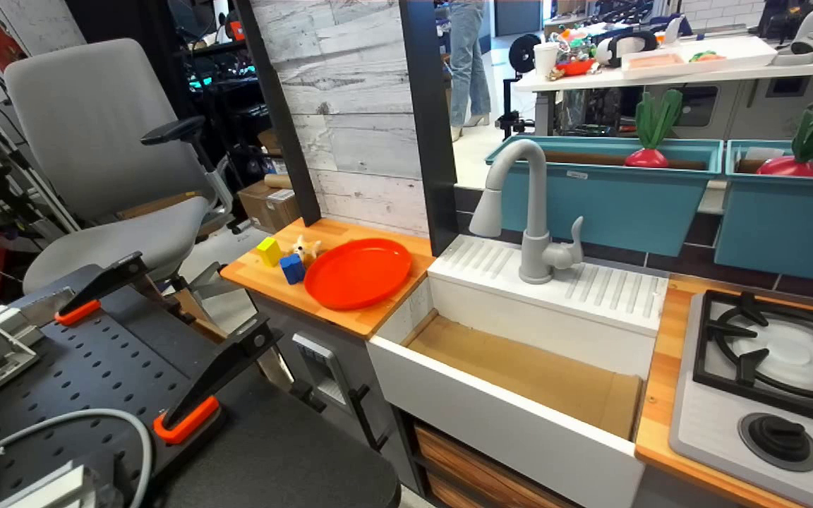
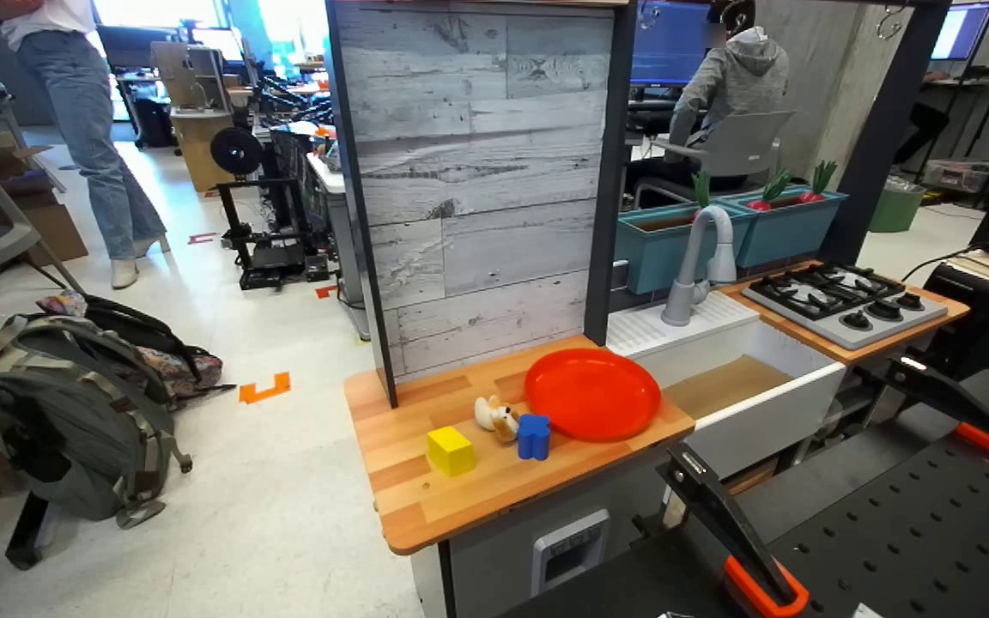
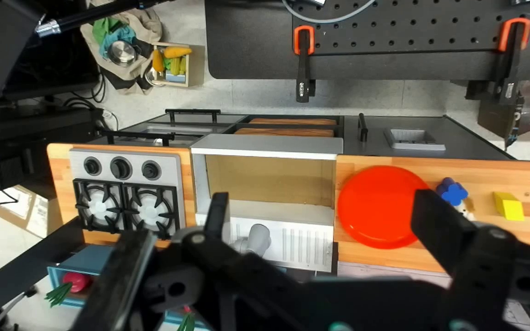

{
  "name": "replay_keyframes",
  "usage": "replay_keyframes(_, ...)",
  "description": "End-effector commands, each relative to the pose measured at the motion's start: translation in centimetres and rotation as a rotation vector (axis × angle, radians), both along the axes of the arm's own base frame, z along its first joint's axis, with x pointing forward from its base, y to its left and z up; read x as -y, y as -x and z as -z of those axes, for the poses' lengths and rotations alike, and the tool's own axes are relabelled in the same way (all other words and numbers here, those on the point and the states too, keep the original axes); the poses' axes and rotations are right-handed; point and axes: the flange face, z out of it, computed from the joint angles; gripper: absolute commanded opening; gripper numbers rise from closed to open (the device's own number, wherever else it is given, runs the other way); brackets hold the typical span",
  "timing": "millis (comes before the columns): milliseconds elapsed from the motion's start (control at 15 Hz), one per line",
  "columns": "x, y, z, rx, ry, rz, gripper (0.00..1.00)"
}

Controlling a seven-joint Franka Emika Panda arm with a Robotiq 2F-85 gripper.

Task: Put the blue block on the orange plate

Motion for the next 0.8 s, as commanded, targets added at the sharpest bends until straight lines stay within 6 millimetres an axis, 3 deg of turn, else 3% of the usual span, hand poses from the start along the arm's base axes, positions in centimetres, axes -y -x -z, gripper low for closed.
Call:
replay_keyframes(0, 0.0, -2.0, 3.6, 0.057, -0.014, -0.004, 1.00)
replay_keyframes(333, -1.4, -6.0, 14.9, 0.039, -0.052, -0.067, 1.00)
replay_keyframes(733, -2.9, -8.7, 25.8, -0.036, -0.150, -0.105, 1.00)
